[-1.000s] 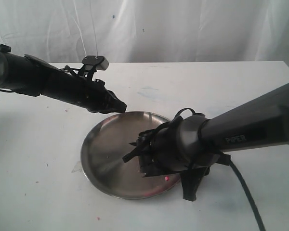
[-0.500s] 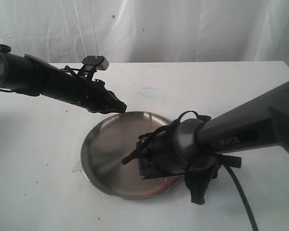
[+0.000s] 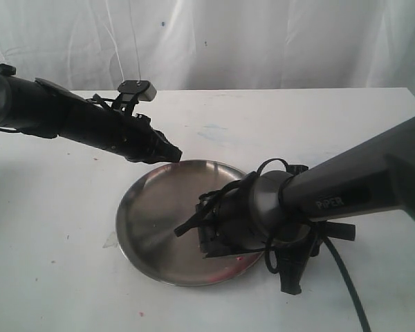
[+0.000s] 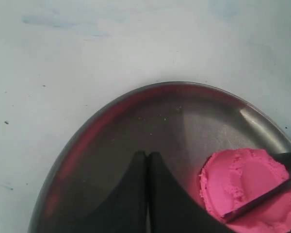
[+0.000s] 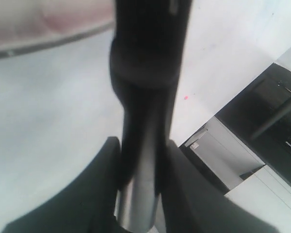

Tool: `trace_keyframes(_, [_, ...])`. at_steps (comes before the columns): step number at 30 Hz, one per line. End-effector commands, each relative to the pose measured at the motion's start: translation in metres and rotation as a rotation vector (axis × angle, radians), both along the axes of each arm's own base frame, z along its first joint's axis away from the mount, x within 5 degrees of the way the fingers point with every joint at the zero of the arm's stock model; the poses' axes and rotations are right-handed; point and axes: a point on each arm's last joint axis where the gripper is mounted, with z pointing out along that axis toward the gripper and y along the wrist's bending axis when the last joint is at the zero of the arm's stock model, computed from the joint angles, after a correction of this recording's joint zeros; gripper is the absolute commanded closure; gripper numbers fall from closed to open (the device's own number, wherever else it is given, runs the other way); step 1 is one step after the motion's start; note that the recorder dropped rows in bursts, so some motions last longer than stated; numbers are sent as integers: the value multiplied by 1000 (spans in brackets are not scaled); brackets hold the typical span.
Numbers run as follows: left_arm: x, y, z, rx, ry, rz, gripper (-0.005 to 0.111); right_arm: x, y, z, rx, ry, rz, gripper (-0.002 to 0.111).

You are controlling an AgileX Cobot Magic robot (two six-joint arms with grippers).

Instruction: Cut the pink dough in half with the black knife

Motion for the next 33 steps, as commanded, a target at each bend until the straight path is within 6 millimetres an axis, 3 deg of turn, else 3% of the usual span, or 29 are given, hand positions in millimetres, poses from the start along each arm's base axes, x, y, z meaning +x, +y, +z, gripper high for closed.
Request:
trace_keyframes(1, [-3,-1,3,-17,9,-12,107,0,-2,1,-33,5,-13,108])
trace_keyframes(13, [-2,0,3,-13,5,-4,107,-1,4,-5,38,42,28,108])
trace_keyframes(33, [-2,0,2,-10,4,0,107,-3,2,-5,10,87,27,108])
